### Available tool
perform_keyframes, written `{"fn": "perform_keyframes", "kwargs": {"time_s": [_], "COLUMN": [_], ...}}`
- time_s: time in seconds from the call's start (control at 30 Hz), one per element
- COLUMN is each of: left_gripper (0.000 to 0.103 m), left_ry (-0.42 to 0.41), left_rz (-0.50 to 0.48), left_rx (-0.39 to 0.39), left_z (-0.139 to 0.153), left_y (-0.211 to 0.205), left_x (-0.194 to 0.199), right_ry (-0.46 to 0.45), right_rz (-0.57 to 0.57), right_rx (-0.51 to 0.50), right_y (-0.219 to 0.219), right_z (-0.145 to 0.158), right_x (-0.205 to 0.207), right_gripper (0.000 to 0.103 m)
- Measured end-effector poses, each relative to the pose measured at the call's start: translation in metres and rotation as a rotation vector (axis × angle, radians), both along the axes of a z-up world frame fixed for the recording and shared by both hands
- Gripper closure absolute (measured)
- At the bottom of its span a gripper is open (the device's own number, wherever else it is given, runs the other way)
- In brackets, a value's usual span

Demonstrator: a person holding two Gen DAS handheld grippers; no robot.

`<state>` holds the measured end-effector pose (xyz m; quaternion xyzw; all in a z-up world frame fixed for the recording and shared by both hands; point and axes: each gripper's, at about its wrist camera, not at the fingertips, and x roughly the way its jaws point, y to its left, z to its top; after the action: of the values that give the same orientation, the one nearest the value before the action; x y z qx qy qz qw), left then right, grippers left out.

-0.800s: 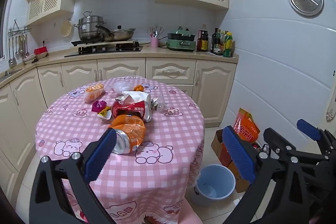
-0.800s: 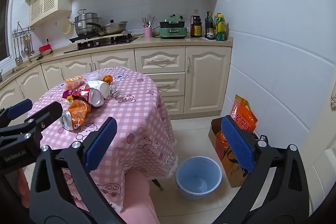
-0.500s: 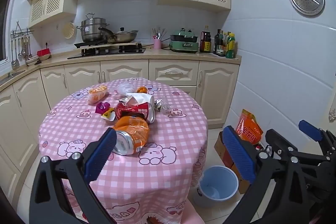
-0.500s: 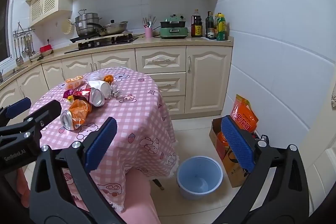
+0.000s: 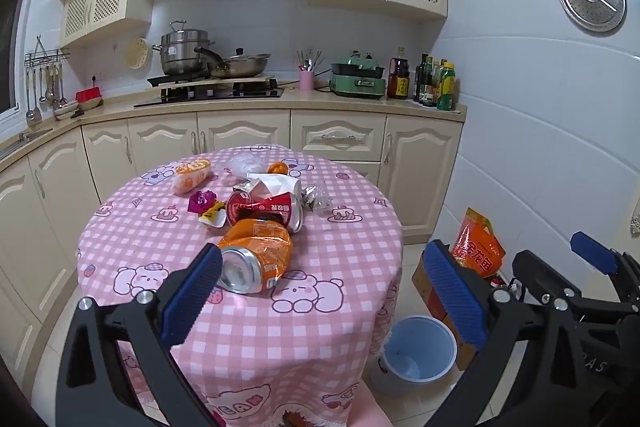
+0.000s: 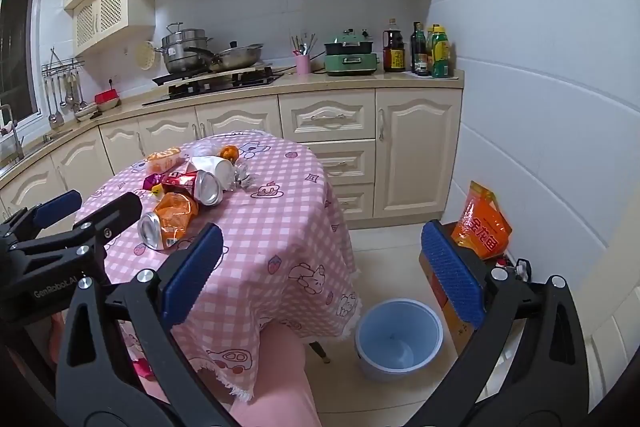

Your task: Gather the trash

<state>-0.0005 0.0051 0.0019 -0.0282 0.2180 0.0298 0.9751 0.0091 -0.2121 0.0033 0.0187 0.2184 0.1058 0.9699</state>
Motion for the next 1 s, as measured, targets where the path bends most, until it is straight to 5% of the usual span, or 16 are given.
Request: {"fn": "perform_keyframes", "kwargs": {"time_s": [1.0], "left_gripper": [0.004], "left_ry": [-0.002], "left_rz": [-0.001], "left_rx": [0.001], "left_z": [0.0004], "left_y": [-0.0006], "left_x": [-0.0012], "right_ry": [0.005], "right_rz": [0.001], "right_rx": [0.009], "right_y": [0.0015], "right_z": [-0.0034], "right_x": [-0.0032], "right_gripper": [0.005]}}
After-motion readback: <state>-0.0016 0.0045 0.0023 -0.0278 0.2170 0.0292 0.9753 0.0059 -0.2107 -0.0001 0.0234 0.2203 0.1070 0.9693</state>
